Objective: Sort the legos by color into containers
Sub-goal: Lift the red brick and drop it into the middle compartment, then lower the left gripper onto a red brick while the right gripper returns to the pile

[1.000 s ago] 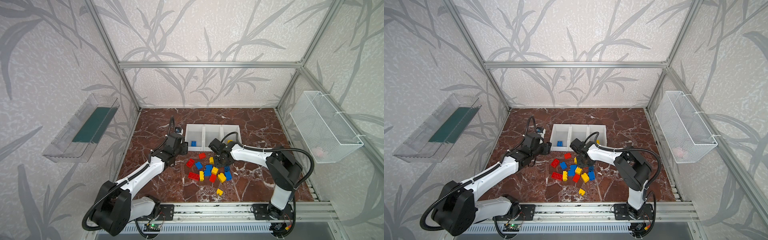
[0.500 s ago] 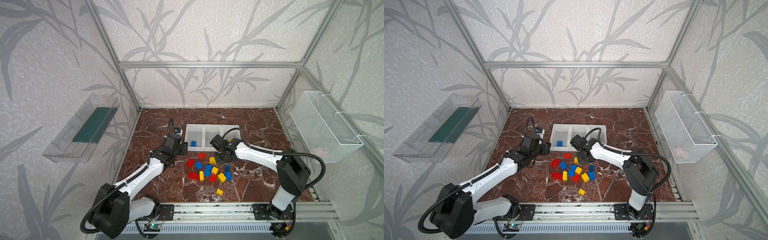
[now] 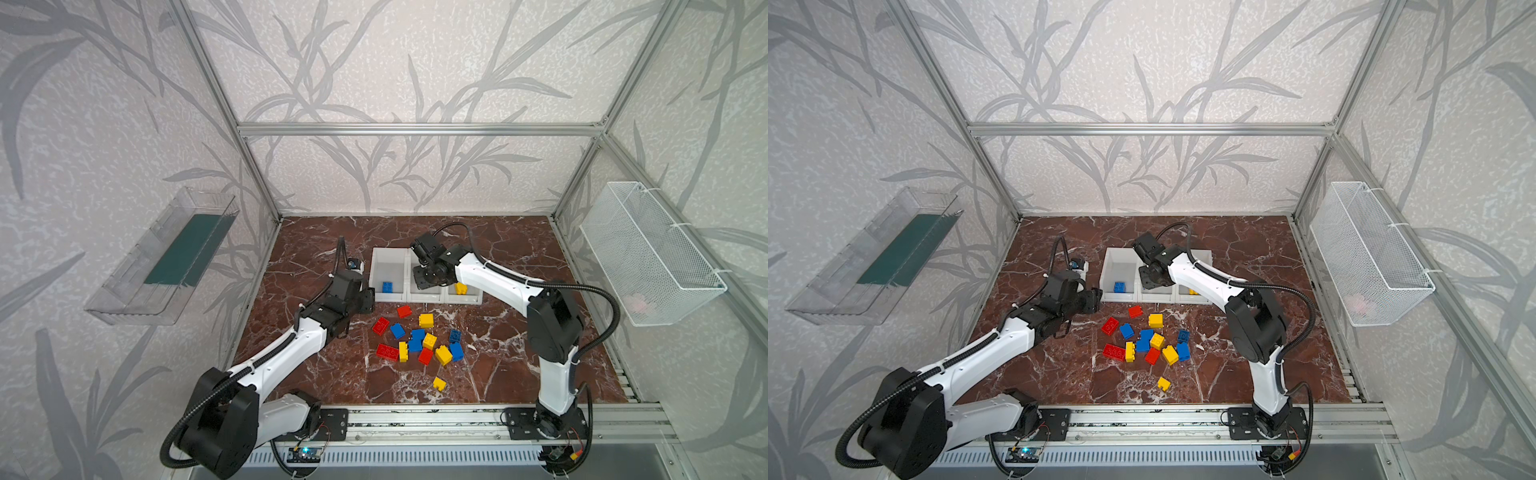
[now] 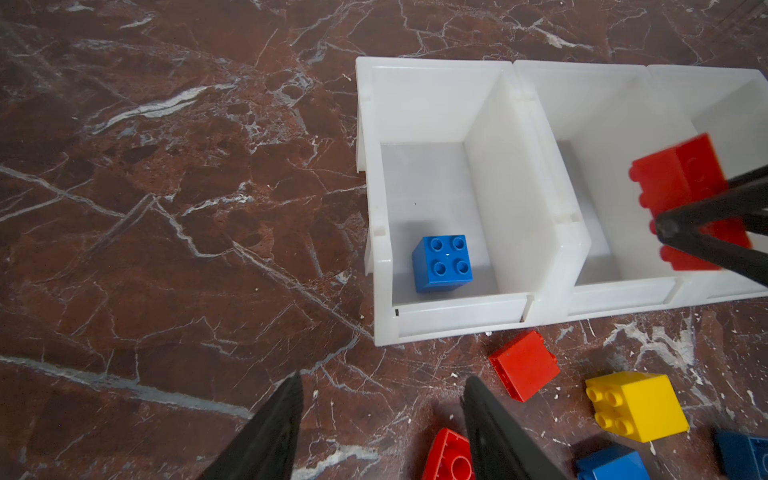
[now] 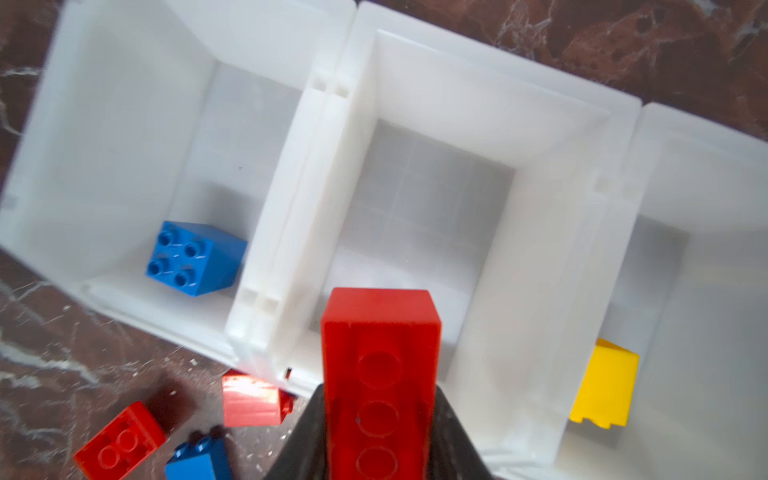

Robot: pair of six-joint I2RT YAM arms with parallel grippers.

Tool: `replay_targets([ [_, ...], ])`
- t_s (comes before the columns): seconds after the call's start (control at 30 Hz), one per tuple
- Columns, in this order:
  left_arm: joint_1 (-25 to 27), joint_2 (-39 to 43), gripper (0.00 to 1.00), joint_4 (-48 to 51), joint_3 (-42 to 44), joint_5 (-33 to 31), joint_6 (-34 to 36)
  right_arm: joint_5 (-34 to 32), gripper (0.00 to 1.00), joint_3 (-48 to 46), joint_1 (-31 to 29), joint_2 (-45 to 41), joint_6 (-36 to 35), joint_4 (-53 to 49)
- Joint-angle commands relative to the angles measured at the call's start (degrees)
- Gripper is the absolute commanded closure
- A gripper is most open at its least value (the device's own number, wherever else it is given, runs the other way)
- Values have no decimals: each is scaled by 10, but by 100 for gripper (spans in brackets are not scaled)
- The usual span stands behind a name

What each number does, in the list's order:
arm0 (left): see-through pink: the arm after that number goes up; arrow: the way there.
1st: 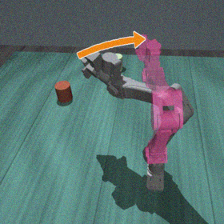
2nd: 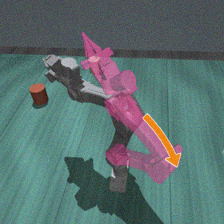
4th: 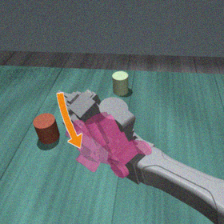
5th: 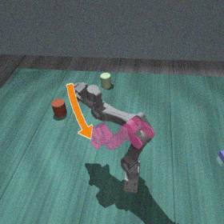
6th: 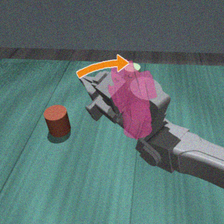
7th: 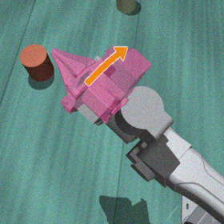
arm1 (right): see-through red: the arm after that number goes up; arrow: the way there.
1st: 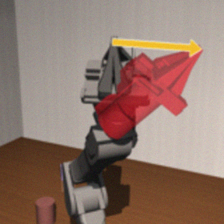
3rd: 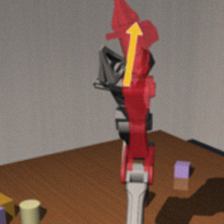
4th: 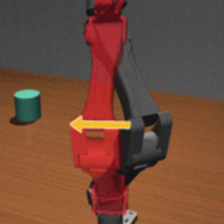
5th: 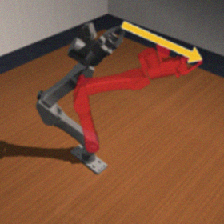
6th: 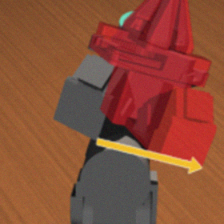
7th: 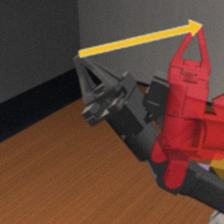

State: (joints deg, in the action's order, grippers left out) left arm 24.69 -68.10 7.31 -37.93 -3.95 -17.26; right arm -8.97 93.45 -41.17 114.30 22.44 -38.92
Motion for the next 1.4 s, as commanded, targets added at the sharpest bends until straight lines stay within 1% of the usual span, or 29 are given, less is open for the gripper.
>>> replay_targets([
  [0.0,-1,15,36,10,9,4,-15,1,68,19,-2,7,-11,-21],
  [0.07,0,20,36,14,11,3,-15,-1,65,15,-2,5,-10,-21],
  [0.1,0,21,36,14,12,3,-16,-2,61,13,-2,3,-9,-21],
  [0.17,0,23,36,11,13,5,-16,-5,46,7,-2,-3,-9,-19],
  [0.2,0,22,36,11,13,6,-16,-6,40,7,-2,-6,-9,-19],
  [0.23,-1,22,36,11,12,7,-16,-7,36,5,-2,-9,-8,-19],
  [0.3,-1,20,36,11,12,10,-16,-7,32,1,-2,-17,-7,-16],
  [0.4,0,18,36,3,15,25,-5,-4,31,-4,-2,-27,-7,-13],
  [0.63,0,11,36,3,18,42,-8,22,30,-26,-4,-66,-7,-1],
  [0.77,-1,1,36,-1,20,40,-16,33,30,-62,-7,-109,-14,16],
  [0.87,0,-15,36,33,6,46,-23,39,30,-89,-10,-142,-5,7],
  [0.93,1,-28,36,36,10,56,-29,46,30,-118,-15,-162,-4,6],
  [1.0,7,-41,37,20,22,52,-34,46,30,-158,-22,-197,-1,15],
  [1.07,21,-47,37,19,27,34,-52,55,30,-200,-23,-224,10,24],
  [1.17,45,-40,37,27,24,30,-69,73,30,-231,-25,-250,19,13],
  [1.27,69,-42,37,20,25,16,-71,71,30,-253,-28,-271,26,8],
  [1.37,82,-49,37,55,7,15,-56,55,30,-279,-31,-290,45,16],
])
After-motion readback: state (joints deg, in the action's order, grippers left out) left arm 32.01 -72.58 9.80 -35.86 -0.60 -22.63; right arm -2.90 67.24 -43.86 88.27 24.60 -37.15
